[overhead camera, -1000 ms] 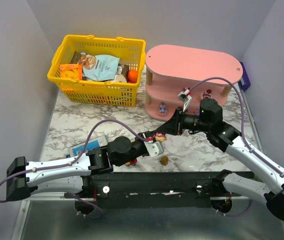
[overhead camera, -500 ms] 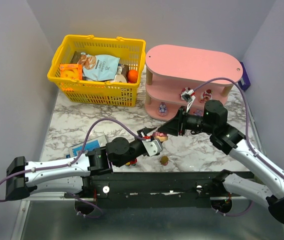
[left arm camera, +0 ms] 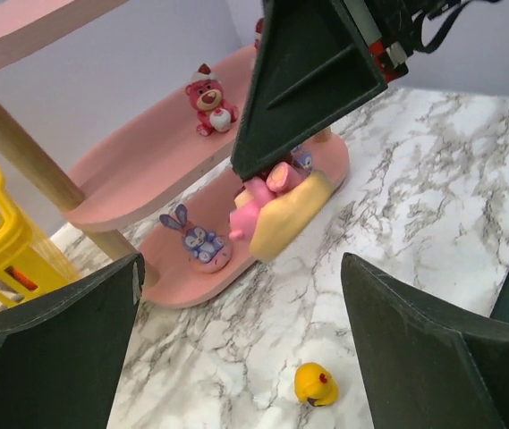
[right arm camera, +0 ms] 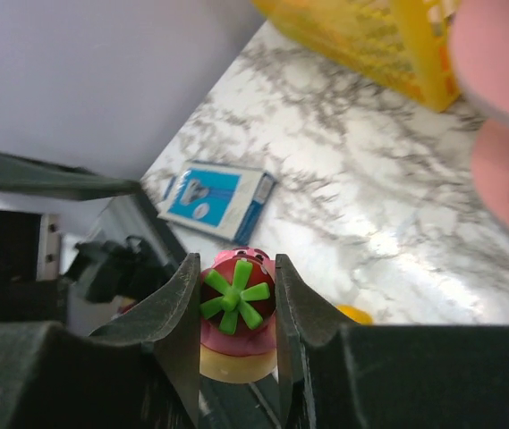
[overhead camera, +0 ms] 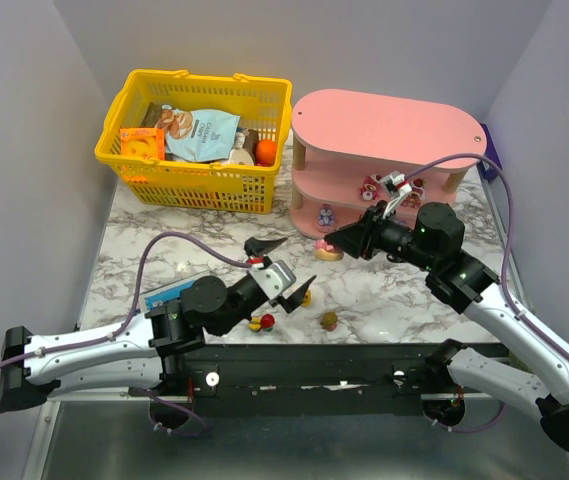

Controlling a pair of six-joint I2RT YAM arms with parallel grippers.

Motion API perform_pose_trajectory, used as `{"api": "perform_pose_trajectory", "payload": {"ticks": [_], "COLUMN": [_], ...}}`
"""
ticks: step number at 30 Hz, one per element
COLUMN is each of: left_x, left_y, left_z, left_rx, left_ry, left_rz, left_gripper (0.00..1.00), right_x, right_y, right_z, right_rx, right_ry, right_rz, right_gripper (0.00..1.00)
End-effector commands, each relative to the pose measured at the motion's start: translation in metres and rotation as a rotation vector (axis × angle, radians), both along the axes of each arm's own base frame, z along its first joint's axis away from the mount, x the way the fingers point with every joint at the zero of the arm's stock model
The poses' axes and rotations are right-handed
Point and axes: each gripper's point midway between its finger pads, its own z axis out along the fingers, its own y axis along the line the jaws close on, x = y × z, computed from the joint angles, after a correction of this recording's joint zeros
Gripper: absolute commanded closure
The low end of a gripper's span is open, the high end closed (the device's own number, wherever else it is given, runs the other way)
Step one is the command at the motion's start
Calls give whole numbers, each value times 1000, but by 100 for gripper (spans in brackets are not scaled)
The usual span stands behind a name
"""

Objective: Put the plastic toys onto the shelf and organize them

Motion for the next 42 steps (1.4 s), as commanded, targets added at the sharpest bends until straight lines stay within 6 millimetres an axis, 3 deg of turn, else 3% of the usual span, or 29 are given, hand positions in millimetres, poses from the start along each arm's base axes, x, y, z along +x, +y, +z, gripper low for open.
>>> {"api": "perform_pose_trajectory", "payload": {"ticks": [1, 4, 6, 7, 8, 15, 32, 42], "left_x": [6, 12, 15, 19, 20, 21, 19, 19], "left_y": [34, 55, 66, 78, 82, 111, 117, 118], "left_z": [-3, -7, -12, -16, -19, -25, -26, -25], "left_rx": [-104, -147, -164, -164, -176, -238, -288, -294], "left_ry": [141, 210, 245, 259, 278, 322, 334, 333], "left_rz": [127, 226, 284, 341, 363, 461, 452, 451], "left_gripper": [1, 1, 1, 1, 1, 1, 1, 1], "right_x": [45, 66, 78, 82, 89, 115, 141, 150], "right_y": [-22, -30, -36, -36, -36, -26, -3, -5], "right_z": [22, 32, 27, 35, 27, 17, 18, 17], "right_rx": [-29, -15, -34, -2, -22, -38, -104, -132], "right_ry": [-165, -259, -296, -333, -333, -386, -496, -546], "right_rz": [-244, -338, -401, -417, -435, -473, -548, -636], "right_gripper": [99, 99, 99, 99, 99, 99, 99, 99]}}
